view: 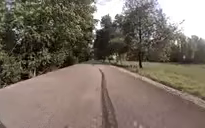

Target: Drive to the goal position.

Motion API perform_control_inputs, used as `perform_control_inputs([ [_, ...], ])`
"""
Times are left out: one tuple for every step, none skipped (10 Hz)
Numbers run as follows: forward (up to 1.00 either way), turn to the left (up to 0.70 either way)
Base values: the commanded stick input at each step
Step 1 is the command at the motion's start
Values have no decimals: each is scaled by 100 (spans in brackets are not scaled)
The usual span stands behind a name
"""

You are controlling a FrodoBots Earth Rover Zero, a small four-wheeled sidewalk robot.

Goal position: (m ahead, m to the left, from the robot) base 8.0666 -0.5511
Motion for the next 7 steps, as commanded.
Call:
perform_control_inputs([
  [70,0],
  [70,0],
  [70,0],
  [70,0],
  [70,0],
  [70,0],
  [70,0],
])
